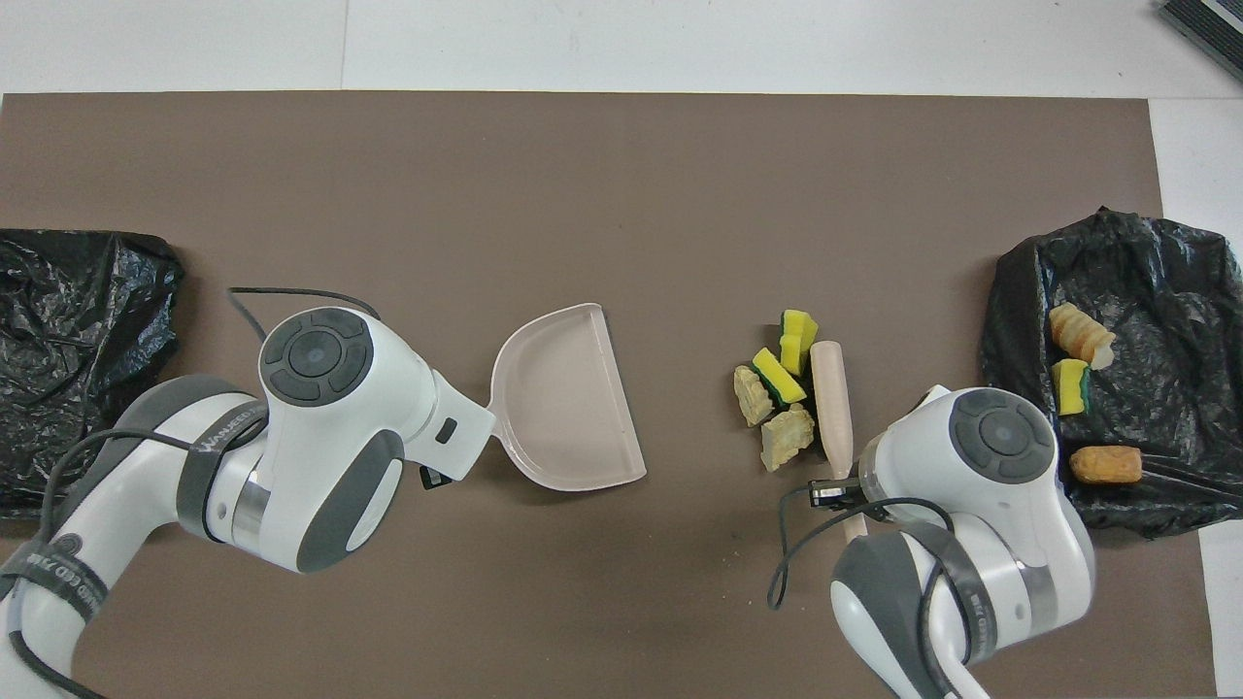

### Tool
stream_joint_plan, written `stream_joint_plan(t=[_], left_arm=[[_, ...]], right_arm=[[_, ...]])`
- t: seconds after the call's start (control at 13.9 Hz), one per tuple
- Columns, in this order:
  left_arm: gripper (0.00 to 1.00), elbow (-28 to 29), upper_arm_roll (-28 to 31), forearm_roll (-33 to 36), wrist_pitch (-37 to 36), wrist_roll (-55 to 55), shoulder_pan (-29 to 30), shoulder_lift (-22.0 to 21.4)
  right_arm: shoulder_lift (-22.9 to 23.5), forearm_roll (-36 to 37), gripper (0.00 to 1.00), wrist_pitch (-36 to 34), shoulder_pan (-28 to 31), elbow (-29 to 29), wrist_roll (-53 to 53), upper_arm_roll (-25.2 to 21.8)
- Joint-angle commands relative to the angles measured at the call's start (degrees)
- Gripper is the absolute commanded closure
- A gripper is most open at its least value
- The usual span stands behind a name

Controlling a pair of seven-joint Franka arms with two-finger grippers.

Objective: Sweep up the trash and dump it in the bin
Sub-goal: 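Lower the dustpan beside the debris while the right gripper brings the brush, then sweep the sponges and chunks into the dustpan with the right gripper's brush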

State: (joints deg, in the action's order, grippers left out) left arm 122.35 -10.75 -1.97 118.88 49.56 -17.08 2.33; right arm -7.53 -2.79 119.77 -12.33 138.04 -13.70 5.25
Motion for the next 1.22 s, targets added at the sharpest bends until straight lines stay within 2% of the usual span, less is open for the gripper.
stream_joint_plan(t=[0.0,0.43,0.72,0.94,1.15], left_arm=[[1.0,2.37,0.64,-1.19,1.53,-2.01,-1.64,-1.1],[1.0,3.42,0.64,-2.16,1.53,-3.69,-2.25,-1.71],[1.0,3.42,0.64,-2.16,1.88,-3.77,-2.25,-1.71],[1.0,3.34,0.64,-2.16,1.97,-3.86,-2.25,-1.71],[1.0,3.42,0.64,-2.16,1.97,-3.95,-2.26,-1.71]], right_arm=[[0.94,-2.29,1.0,1.17,-2.6,-1.62,-2.37,0.11],[7.78,-3.63,1.0,4.68,-7.88,-6.72,-17.91,0.29],[13.06,-9.95,1.0,4.86,-13.14,-13.92,-25.3,0.46],[15.35,-10.21,1.0,4.6,-17.1,-17.36,-24.36,0.72],[15.44,-14.94,1.0,4.77,-19.04,-18.68,-16.65,1.43]])
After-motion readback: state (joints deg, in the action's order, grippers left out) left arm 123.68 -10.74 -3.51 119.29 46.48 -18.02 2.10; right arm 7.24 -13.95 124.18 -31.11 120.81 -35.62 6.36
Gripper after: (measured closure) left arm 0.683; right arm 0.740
